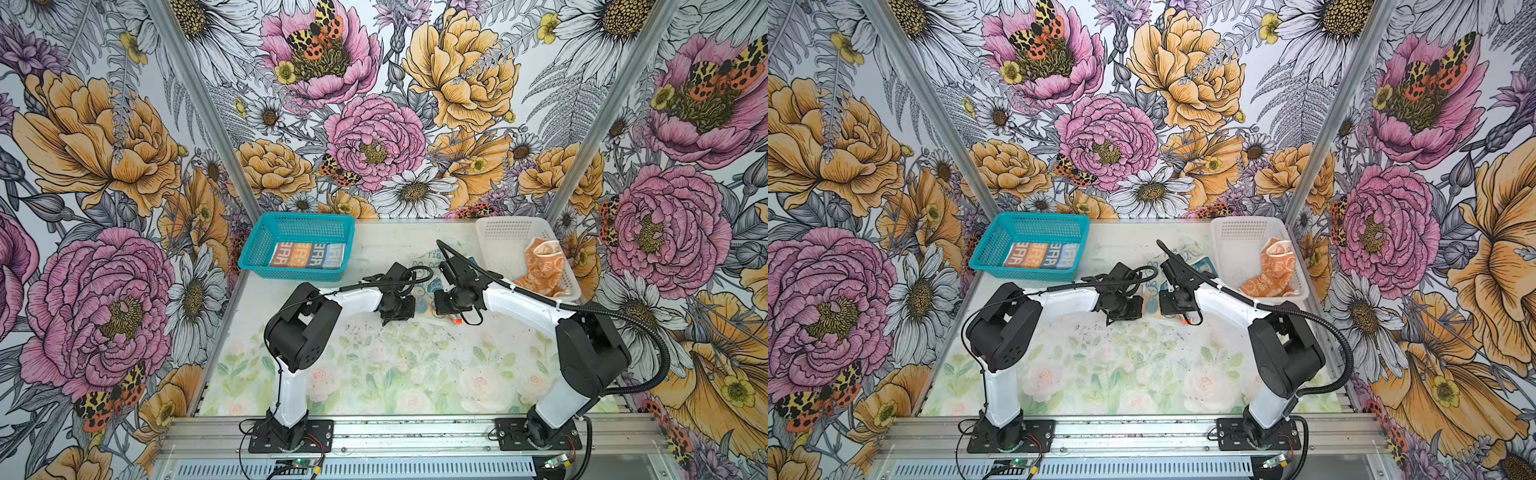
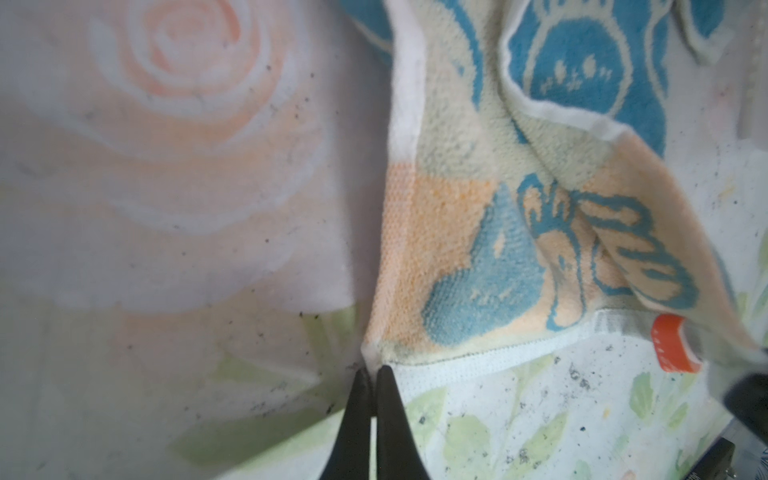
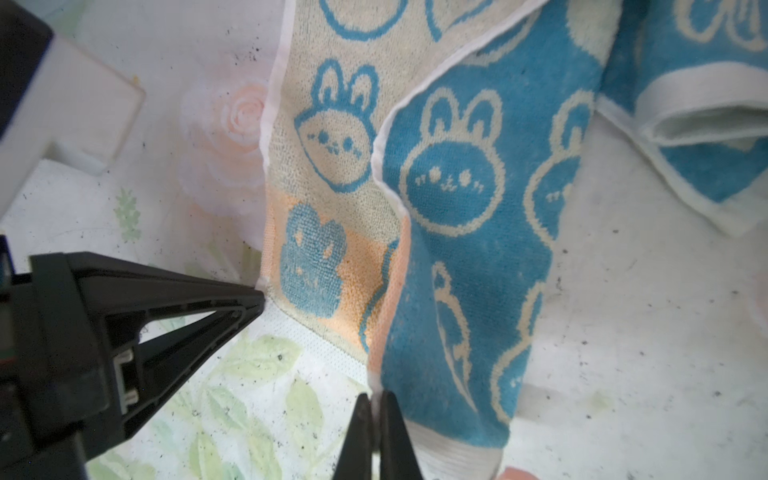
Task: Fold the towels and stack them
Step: 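Pinch the near edge of the bunny-print towel with both grippers, then lift the towel's near edge high with both grippers, hanging it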
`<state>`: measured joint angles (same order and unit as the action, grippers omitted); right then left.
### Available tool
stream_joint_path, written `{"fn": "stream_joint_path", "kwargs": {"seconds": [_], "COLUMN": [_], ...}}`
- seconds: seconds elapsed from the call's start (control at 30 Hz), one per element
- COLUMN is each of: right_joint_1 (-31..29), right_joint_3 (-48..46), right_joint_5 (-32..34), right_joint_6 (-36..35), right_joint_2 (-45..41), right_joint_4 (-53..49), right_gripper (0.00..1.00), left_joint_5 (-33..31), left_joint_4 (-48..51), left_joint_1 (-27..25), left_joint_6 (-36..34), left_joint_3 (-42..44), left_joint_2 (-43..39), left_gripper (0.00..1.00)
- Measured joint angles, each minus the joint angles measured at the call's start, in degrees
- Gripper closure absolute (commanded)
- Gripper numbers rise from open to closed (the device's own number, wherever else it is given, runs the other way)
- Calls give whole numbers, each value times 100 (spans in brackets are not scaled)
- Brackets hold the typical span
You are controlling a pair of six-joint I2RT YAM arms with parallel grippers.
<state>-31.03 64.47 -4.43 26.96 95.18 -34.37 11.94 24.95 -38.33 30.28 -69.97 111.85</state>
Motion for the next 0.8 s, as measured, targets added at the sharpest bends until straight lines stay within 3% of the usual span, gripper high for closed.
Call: {"fn": "stream_joint_path", "kwargs": {"seconds": [0.3, 0.57, 0.8], "right_joint_1": [164, 227, 404], "right_joint_3": [-24, 68, 686], "right_joint_5": [-234, -474, -713], "right_joint_6": [20, 136, 238], "right_joint_2": [-286, -588, -905], "right_joint_4": [24, 33, 39], "right_gripper": [100, 100, 100], "left_joint_5": [7, 181, 420], "left_joint_4": [-210, -424, -400], "left_joint_1": [520, 973, 1519], "left_joint_6": [518, 833, 1043], "left_joint_3": [863, 892, 850], "left_joint_2": [-839, -1740, -2415], "left_gripper": [100, 100, 100]}}
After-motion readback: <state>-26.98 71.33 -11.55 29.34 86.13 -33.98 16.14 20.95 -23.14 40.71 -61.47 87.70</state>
